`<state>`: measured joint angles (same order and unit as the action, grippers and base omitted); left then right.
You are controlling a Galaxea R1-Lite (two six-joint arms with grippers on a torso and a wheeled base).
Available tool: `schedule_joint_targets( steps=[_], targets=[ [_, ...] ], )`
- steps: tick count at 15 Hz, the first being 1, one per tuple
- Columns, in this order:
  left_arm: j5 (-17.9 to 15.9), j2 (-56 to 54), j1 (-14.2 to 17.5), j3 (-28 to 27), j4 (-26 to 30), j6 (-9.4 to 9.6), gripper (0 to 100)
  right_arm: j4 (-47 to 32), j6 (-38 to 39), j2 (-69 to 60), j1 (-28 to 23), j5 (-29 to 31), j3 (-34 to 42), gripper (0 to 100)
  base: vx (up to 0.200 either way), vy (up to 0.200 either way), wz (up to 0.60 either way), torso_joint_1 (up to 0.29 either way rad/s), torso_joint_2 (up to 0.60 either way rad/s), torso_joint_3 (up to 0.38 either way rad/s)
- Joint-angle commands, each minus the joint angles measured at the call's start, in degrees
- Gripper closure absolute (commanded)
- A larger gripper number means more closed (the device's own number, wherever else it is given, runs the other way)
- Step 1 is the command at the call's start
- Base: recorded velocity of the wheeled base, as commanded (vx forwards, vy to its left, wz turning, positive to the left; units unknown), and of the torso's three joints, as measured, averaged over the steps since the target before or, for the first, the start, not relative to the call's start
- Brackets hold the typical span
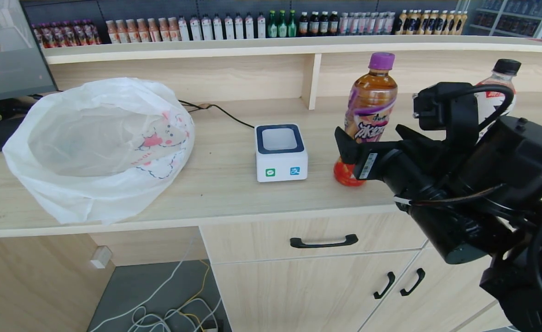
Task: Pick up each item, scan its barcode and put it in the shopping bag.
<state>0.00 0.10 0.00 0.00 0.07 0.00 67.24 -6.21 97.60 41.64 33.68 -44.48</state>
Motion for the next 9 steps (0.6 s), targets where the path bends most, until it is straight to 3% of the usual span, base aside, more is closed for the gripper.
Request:
schedule_joint_targets(
  steps=[1,9],
  targets=[
    [0.0,0.0,0.0,0.0,0.0,0.0,0,0.0,0.1,1.7,-0.1,0.0,-1.3,0,0.0,0.0,0.0,0.0,0.0,0.0],
    [0.0,0.0,0.0,0.0,0.0,0.0,0,0.0,1.5,3.5,-3.3,-1.5,-1.8,0,0.0,0.0,0.0,0.0,0.0,0.0]
  ],
)
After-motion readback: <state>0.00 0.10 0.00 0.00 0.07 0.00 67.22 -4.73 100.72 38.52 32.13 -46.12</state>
